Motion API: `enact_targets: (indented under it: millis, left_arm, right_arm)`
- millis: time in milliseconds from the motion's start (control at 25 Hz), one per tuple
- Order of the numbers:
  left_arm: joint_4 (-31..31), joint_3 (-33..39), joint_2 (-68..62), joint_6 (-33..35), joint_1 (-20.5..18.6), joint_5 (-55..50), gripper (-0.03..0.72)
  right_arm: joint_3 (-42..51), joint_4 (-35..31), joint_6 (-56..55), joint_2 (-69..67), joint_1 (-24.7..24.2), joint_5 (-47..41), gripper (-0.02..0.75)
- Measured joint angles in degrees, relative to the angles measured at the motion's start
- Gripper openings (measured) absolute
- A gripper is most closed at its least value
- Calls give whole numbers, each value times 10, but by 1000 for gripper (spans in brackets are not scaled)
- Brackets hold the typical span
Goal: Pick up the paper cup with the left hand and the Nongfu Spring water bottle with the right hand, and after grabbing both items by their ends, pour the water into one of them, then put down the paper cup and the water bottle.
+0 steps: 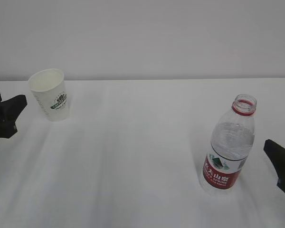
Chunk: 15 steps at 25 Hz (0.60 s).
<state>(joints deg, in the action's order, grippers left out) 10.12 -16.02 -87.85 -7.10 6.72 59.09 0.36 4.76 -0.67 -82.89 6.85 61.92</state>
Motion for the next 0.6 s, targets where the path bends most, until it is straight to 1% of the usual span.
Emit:
enact_targets:
  millis: [160,360,480,600]
  left_arm:
    - [0,0,-6,0,0,13,454]
    - [0,0,-6,0,0,25,454]
    - [0,0,-9,0,0,31,454]
    - [0,0,-10,0,0,33,454]
  right_arm:
    - [0,0,0,-71,0,27,587]
    - [0,8,0,-97,0,29,587]
    - [0,31,0,-99,0,32,587]
    - [0,73,-1,-99,0,33,587]
